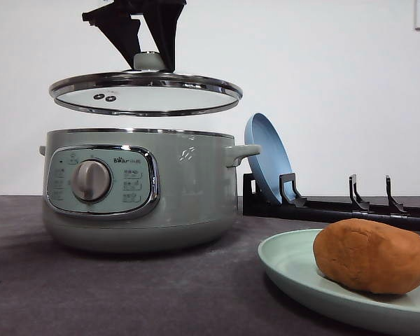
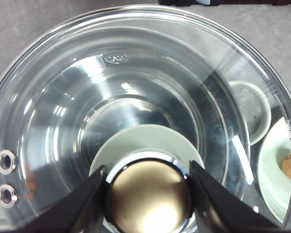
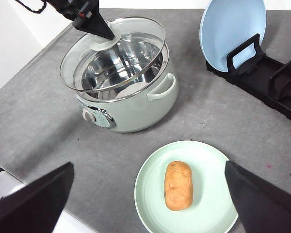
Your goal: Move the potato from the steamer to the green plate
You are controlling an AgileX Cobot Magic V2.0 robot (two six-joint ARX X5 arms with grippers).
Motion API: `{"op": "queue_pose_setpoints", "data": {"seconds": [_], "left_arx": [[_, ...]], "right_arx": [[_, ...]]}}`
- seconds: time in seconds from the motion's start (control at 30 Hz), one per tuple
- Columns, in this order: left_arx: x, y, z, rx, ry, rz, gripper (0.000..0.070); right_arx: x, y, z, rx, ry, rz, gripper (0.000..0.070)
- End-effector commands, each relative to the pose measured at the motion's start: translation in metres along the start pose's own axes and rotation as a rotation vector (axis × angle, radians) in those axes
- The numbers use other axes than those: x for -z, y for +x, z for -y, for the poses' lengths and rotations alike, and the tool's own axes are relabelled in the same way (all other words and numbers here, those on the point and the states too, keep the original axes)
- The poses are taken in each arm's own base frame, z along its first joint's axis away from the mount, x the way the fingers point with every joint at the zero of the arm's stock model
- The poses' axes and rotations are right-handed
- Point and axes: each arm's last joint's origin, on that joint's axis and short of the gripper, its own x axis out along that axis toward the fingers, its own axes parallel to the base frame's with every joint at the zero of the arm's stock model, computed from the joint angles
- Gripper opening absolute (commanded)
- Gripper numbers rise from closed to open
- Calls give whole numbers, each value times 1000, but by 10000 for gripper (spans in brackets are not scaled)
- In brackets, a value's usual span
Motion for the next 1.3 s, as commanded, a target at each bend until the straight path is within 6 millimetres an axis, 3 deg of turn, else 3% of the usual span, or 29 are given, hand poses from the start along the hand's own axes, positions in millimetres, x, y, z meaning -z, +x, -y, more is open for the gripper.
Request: {"op": "queue_pose_setpoints", "data": {"seconds": [0.0,0.17,1.27], "left_arx": [[-7,4,3,-10,10,27,10],[-9,15,3,-28,11,2,10],[-12,35,-1,-47,18,-34,10]], "right_arx": [[-4,-3,-1,-7,-23,20,630],[-4,-3,-1,-7,-23,20,630],[-4,-3,-1,-7,-23,20,630]]}}
